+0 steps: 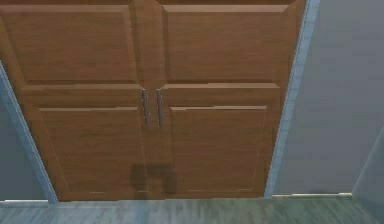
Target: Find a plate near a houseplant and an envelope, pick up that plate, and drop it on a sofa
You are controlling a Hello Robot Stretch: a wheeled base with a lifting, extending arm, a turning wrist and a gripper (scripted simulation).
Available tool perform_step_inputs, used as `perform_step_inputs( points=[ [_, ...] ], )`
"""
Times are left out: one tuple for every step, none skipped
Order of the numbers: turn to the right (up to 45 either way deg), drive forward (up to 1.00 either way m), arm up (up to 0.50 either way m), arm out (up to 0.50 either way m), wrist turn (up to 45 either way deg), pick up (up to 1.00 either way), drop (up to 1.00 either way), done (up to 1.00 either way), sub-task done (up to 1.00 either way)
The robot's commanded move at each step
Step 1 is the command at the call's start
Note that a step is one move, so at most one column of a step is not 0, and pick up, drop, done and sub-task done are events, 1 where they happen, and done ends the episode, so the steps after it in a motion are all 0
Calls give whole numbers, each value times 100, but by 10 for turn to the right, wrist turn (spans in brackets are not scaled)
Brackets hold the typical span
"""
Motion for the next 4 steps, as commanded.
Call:
perform_step_inputs(
  points=[
    [0,0,28,0,0,0,0,0,0],
    [0,0,0,0,-450,0,0,0,0],
    [0,0,0,0,-450,0,0,0,0],
    [0,0,0,0,-270,0,0,0,0]
  ],
)
